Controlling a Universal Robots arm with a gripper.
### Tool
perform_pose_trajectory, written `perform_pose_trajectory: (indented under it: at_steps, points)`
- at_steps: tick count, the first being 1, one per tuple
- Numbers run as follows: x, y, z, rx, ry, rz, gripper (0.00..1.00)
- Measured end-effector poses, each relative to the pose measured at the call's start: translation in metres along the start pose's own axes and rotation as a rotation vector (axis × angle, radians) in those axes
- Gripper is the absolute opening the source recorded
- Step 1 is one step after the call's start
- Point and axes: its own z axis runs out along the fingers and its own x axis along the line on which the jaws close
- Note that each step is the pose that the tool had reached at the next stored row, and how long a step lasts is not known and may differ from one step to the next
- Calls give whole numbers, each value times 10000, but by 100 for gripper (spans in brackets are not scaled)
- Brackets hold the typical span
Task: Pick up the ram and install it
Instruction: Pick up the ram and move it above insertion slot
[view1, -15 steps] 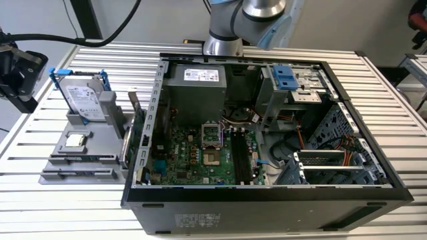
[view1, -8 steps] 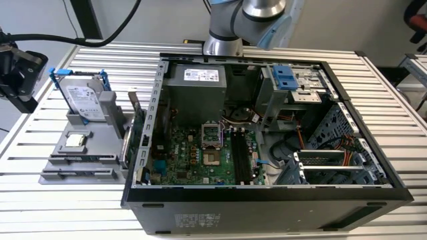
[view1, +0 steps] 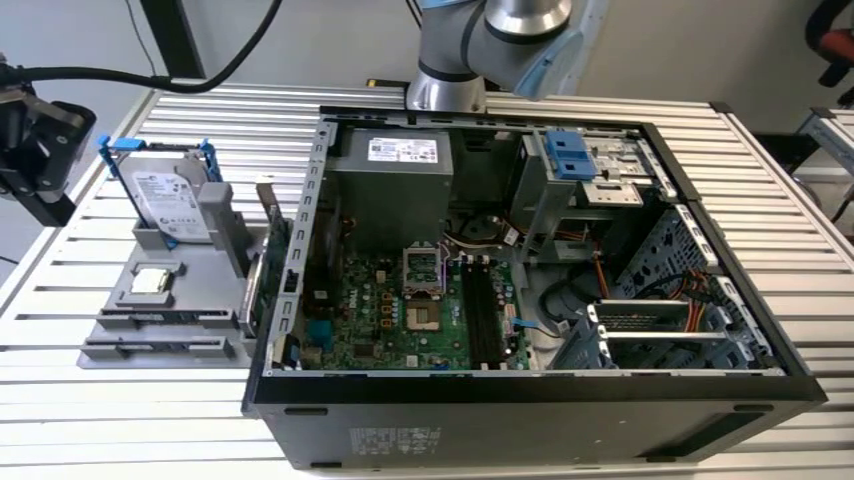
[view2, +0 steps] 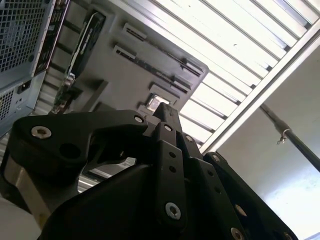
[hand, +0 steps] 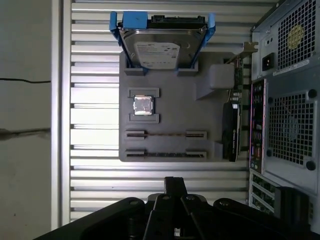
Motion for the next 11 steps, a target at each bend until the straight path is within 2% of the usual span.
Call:
perform_pose_trajectory:
  at_steps: [3,11]
  points:
    - [0,0,0,-4,10,-226,0]
    - [0,0,0,-5,12,-260,0]
